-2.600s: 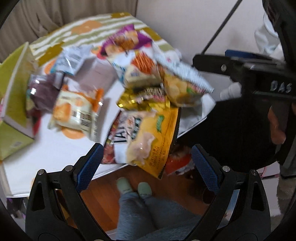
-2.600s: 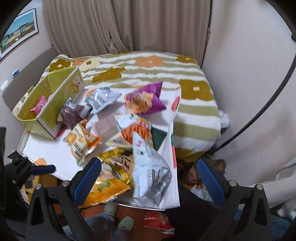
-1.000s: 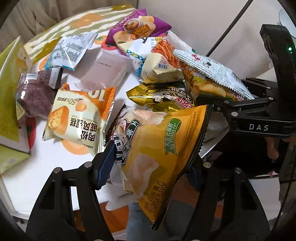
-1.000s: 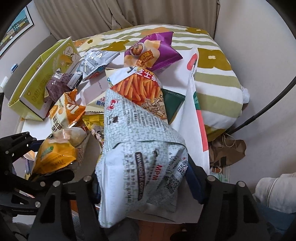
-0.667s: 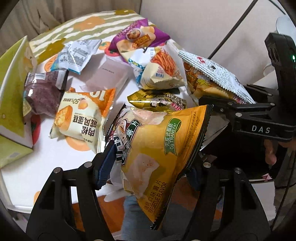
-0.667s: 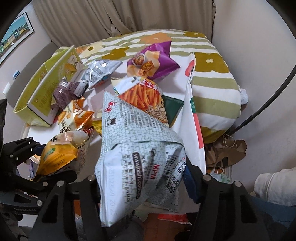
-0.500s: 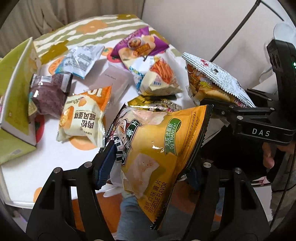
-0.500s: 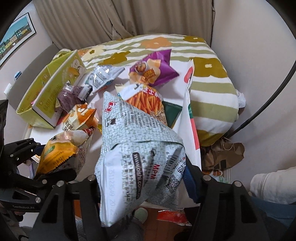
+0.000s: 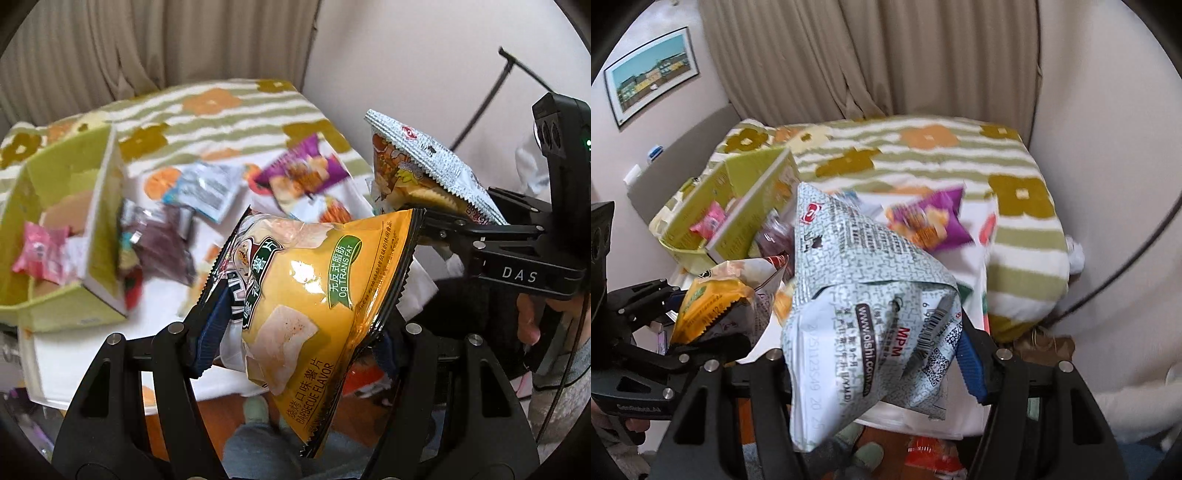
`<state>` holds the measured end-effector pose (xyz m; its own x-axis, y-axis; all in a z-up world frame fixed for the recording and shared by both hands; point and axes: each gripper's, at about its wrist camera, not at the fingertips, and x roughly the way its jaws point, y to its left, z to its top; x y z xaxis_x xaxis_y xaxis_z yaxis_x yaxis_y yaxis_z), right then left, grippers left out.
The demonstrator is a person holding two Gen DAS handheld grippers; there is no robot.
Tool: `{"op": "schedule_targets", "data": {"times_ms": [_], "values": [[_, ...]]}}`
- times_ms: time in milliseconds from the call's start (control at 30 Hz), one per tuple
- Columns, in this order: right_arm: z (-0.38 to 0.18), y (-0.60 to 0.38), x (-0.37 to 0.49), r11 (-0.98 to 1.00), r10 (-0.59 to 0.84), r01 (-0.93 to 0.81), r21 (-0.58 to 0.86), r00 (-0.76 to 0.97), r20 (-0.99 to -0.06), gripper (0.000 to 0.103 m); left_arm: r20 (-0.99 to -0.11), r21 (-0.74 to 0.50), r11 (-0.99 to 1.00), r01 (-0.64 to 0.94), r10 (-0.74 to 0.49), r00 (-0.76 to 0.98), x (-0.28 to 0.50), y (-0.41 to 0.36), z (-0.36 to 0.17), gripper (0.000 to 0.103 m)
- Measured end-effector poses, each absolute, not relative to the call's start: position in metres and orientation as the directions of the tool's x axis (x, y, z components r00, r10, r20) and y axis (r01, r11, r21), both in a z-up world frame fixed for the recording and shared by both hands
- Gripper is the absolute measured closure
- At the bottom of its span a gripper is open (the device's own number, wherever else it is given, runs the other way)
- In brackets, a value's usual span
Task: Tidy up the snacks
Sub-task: 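Lower both bags into the green box and open both tools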
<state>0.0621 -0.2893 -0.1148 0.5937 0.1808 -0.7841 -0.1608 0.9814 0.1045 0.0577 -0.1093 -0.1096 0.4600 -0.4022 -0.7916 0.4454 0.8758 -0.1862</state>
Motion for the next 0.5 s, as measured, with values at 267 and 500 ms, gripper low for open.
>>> {"op": "schedule_targets", "data": {"times_ms": [267,500], "values": [[-0.082,-0.225,0.109,0.962,0.224,-0.267,0.063,0.629,-0.745,0.043,-0.755,-0.173,0.919,0.355,-0.355,0.552,0.106,-0.034,-0.078,0.039],[-0.062,-0.151,0.161,0.942,0.280,-0.326,0.074,0.649,-0.708,0.043,-0.747,-0.162,0.950,0.266,-0.294,0.597,0.169,0.052,-0.060,0.039]]}}
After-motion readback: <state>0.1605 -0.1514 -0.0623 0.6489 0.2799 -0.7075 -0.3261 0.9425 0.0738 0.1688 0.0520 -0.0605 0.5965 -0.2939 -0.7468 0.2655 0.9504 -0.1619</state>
